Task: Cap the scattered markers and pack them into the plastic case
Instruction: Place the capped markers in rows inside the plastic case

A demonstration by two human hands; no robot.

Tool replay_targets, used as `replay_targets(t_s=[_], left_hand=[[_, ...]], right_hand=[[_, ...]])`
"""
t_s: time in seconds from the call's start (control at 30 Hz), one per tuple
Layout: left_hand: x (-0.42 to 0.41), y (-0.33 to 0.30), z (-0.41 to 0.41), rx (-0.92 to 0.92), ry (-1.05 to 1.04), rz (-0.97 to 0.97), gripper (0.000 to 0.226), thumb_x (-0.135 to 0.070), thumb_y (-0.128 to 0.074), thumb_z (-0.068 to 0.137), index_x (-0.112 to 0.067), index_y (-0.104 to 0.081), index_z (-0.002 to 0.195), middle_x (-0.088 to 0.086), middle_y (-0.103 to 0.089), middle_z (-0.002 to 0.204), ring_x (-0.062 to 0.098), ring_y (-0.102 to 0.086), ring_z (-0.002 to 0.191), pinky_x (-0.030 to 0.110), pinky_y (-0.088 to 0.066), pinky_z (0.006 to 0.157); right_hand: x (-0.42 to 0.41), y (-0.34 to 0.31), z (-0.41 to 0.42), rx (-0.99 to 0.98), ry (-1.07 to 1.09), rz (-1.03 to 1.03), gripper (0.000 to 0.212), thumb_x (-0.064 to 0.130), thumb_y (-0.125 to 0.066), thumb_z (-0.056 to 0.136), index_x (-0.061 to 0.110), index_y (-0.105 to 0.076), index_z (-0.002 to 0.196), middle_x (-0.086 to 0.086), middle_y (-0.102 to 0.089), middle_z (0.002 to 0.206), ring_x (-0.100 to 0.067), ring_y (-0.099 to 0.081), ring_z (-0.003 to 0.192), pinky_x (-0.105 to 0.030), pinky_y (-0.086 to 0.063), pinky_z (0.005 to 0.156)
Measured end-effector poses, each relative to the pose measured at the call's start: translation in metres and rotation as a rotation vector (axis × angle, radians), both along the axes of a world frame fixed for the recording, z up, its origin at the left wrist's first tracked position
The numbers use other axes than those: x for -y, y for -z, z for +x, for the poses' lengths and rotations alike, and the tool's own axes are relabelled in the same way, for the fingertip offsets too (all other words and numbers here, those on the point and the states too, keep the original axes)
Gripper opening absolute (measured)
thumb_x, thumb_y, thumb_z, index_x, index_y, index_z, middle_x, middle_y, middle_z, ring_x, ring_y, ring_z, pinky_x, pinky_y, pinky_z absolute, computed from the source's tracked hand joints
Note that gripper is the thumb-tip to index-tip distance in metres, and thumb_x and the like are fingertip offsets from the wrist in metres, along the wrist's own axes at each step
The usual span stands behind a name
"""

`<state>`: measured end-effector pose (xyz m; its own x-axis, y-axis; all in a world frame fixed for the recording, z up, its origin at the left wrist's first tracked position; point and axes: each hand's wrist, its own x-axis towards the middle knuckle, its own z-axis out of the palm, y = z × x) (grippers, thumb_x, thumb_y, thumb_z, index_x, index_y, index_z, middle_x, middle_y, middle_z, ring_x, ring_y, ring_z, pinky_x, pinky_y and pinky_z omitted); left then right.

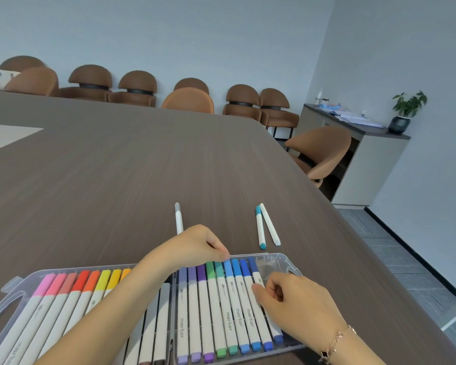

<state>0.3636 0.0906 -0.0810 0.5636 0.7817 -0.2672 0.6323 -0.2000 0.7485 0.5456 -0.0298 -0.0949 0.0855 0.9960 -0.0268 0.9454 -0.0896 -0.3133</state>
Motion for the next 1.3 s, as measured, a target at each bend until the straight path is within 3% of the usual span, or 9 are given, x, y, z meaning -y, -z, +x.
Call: replay_targets(t_s=[0.13, 0.37, 0.57, 0.77, 0.83, 0.93, 1.07, 1.17, 1.3], left_hand=[[0.001, -0.003, -0.002, -0.003, -0.017, -0.069, 0.017, -0.03, -0.06, 0.091, -0.024, -0.072, 0.101, -0.014, -0.07, 0.09, 0.003, -0.066, 0.088, 0.013, -0.051, 0.071], [0.002, -0.006, -0.003, -0.007, -0.014, -0.072, 0.014, -0.033, -0.06, 0.09, -0.027, -0.071, 0.097, -0.014, -0.07, 0.087, 0.002, -0.067, 0.083, 0.01, -0.048, 0.062], [0.001, -0.003, -0.005, 0.023, -0.002, -0.065, 0.014, -0.033, -0.062, 0.089, -0.027, -0.073, 0.095, -0.013, -0.071, 0.088, 0.003, -0.067, 0.084, 0.011, -0.05, 0.066], [-0.001, -0.001, -0.006, 0.038, 0.022, -0.053, 0.015, -0.031, -0.062, 0.089, -0.025, -0.073, 0.097, -0.011, -0.072, 0.092, 0.005, -0.067, 0.089, 0.014, -0.053, 0.073], [-0.002, 0.0, -0.006, 0.045, 0.027, -0.05, 0.014, -0.031, -0.062, 0.089, -0.026, -0.073, 0.097, -0.011, -0.072, 0.092, 0.004, -0.067, 0.088, 0.014, -0.053, 0.073], [-0.003, 0.001, -0.007, 0.051, 0.032, -0.046, 0.014, -0.031, -0.062, 0.089, -0.026, -0.073, 0.096, -0.012, -0.072, 0.092, 0.004, -0.067, 0.088, 0.012, -0.053, 0.071], [-0.004, 0.001, -0.007, 0.051, 0.037, -0.041, 0.016, -0.031, -0.062, 0.089, -0.023, -0.073, 0.098, -0.01, -0.072, 0.093, 0.005, -0.067, 0.089, 0.015, -0.053, 0.073], [-0.003, 0.0, -0.007, 0.057, 0.052, -0.019, 0.012, -0.029, -0.065, 0.088, -0.023, -0.073, 0.094, -0.01, -0.072, 0.091, 0.005, -0.068, 0.088, 0.015, -0.054, 0.073], [-0.001, 0.001, -0.005, 0.054, 0.044, 0.029, 0.008, -0.027, -0.071, 0.082, -0.021, -0.073, 0.087, -0.007, -0.073, 0.089, 0.007, -0.068, 0.087, 0.022, -0.056, 0.079]], right_hand=[[-0.001, 0.0, 0.0, -0.028, 0.02, -0.01, 0.042, 0.063, -0.041, 0.088, 0.025, -0.053, 0.074, 0.011, -0.052, 0.059, -0.004, -0.05, 0.057, -0.017, -0.046, 0.06], [-0.001, -0.007, 0.003, -0.12, 0.023, -0.061, 0.038, 0.057, -0.043, 0.091, 0.025, -0.048, 0.072, 0.009, -0.05, 0.06, -0.004, -0.046, 0.053, -0.015, -0.038, 0.054], [0.007, -0.008, 0.002, 0.159, 0.013, 0.035, 0.048, 0.067, -0.025, 0.09, 0.029, -0.041, 0.065, 0.013, -0.048, 0.063, -0.004, -0.05, 0.057, -0.013, -0.045, 0.059], [0.006, -0.003, 0.003, 0.15, -0.075, 0.039, 0.045, 0.059, -0.025, 0.094, 0.031, -0.061, 0.091, 0.015, -0.059, 0.082, -0.004, -0.058, 0.074, -0.012, -0.048, 0.067], [0.005, -0.001, 0.003, 0.191, -0.102, 0.063, 0.056, 0.063, -0.018, 0.091, 0.031, -0.063, 0.1, 0.016, -0.056, 0.082, -0.004, -0.058, 0.077, -0.013, -0.047, 0.069], [0.003, 0.005, 0.005, 0.249, -0.141, 0.155, 0.097, 0.07, 0.017, 0.063, 0.028, -0.064, 0.096, 0.014, -0.047, 0.071, -0.005, -0.052, 0.068, -0.012, -0.043, 0.061], [-0.001, 0.013, 0.01, 0.262, -0.152, 0.182, 0.125, 0.07, 0.043, 0.048, 0.029, -0.065, 0.097, 0.016, -0.05, 0.076, -0.004, -0.051, 0.069, -0.008, -0.032, 0.054], [-0.003, 0.016, 0.01, 0.267, -0.18, 0.197, 0.126, 0.069, 0.044, 0.049, 0.028, -0.066, 0.096, 0.016, -0.05, 0.075, -0.004, -0.049, 0.068, -0.008, -0.028, 0.054], [-0.001, 0.013, 0.01, 0.301, -0.191, 0.221, 0.109, 0.065, 0.03, 0.062, 0.026, -0.066, 0.095, 0.014, -0.052, 0.076, -0.005, -0.052, 0.071, -0.014, -0.041, 0.06]])
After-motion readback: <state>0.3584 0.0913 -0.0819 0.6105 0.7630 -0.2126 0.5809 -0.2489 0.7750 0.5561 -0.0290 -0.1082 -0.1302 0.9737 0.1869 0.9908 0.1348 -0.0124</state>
